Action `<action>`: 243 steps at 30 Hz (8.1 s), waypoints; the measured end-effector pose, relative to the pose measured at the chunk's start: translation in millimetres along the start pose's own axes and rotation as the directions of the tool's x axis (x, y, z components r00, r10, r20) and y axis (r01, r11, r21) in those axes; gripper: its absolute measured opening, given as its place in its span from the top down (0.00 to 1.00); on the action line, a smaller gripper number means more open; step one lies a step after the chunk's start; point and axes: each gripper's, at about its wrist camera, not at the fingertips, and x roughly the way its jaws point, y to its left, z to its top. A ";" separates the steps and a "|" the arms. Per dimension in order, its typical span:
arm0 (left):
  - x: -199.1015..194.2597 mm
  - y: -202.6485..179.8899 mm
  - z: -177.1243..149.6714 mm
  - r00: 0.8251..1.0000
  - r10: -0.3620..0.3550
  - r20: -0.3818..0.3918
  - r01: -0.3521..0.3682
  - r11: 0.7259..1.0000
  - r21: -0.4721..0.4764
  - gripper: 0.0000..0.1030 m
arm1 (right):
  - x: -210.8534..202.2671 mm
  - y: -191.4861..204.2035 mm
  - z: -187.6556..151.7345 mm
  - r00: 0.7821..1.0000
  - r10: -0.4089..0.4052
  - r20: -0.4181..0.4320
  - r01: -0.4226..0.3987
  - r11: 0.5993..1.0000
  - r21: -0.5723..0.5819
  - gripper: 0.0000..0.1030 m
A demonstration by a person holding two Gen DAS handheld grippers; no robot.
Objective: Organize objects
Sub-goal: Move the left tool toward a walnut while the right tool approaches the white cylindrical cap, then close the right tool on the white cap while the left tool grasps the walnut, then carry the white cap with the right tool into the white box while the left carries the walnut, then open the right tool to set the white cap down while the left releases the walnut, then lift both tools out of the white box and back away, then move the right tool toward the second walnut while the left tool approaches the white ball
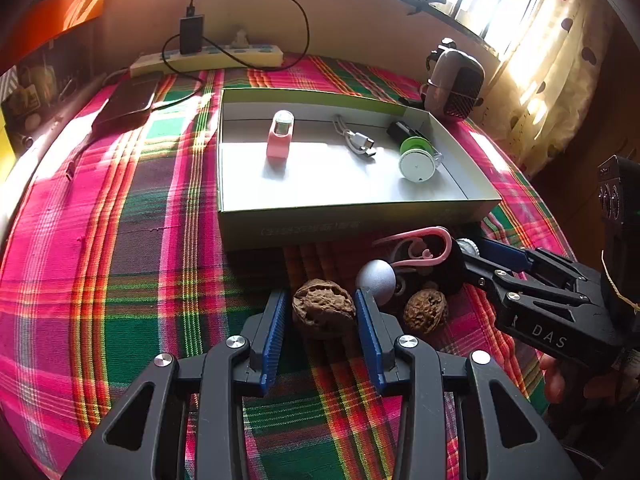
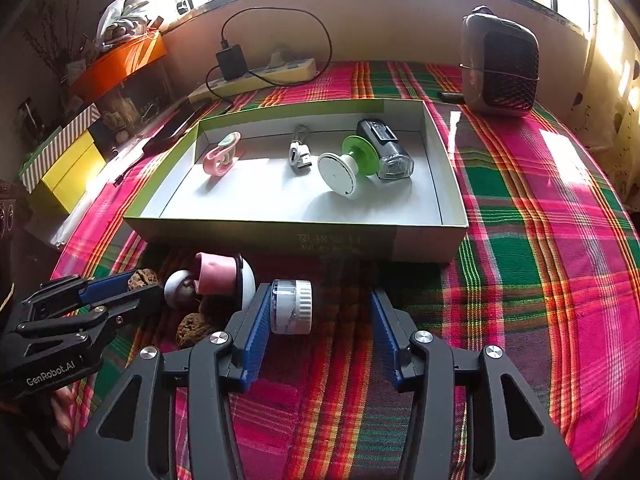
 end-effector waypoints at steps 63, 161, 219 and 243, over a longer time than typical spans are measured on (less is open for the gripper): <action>-2.0 3.7 -0.7 1.000 0.011 0.017 -0.011 1.000 -0.006 0.72 | -6.6 -5.8 -6.2 0.999 -0.038 0.034 0.039 0.999 -0.007 0.80; 88.9 -11.6 130.5 0.995 0.095 -0.010 -0.092 0.986 0.142 0.71 | 78.8 -4.4 119.2 1.000 -0.024 -0.002 0.024 0.987 -0.159 0.71; -27.5 -7.8 23.5 0.990 0.071 0.123 -0.075 0.997 0.027 0.70 | -30.4 17.1 23.4 0.992 -0.035 0.120 0.039 0.999 -0.037 0.64; -30.1 21.5 -24.9 0.998 0.028 0.065 -0.026 0.999 -0.030 0.70 | -22.6 64.1 -22.1 0.995 0.079 0.053 -0.074 0.992 -0.101 0.51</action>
